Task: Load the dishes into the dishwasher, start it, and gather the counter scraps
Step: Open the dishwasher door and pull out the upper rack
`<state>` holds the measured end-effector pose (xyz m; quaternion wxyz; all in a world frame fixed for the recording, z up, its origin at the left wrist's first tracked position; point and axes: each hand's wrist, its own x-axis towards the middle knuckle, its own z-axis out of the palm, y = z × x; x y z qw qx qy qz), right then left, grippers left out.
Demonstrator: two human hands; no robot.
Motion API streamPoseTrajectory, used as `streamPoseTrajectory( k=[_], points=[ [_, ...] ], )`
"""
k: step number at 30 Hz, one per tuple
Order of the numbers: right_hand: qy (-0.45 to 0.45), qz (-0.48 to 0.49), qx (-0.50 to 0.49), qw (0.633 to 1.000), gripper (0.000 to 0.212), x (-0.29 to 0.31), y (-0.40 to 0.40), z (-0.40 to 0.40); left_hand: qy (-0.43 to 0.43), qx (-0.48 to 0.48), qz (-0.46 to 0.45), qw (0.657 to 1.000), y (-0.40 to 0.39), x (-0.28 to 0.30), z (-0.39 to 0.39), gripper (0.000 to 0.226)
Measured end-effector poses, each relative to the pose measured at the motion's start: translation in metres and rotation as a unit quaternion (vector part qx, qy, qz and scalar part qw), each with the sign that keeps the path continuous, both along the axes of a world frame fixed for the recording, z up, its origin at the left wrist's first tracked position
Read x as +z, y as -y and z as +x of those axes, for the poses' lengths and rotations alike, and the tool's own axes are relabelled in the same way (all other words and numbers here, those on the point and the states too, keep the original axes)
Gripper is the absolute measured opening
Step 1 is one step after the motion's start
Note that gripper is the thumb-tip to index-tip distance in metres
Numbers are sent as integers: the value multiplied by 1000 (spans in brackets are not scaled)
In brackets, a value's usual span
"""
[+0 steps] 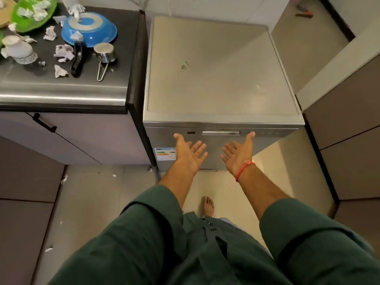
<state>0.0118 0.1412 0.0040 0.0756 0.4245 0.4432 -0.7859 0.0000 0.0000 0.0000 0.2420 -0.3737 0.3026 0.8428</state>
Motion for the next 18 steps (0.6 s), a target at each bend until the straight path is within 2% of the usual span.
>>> streamPoseTrajectory(
  k=[6, 14, 18],
  points=[
    [6, -98, -67, 993, 100, -24, -32, -39, 44, 42, -4, 998, -41, -8, -31, 85],
    [1, -178, -124, 976, 62, -33, -57, -72, 56, 60, -17, 996, -79, -22, -53, 65],
    [-7, -215, -131, 968, 69, -42, -61, -81, 44, 102, 8, 994, -91, -21, -66, 62]
  ],
)
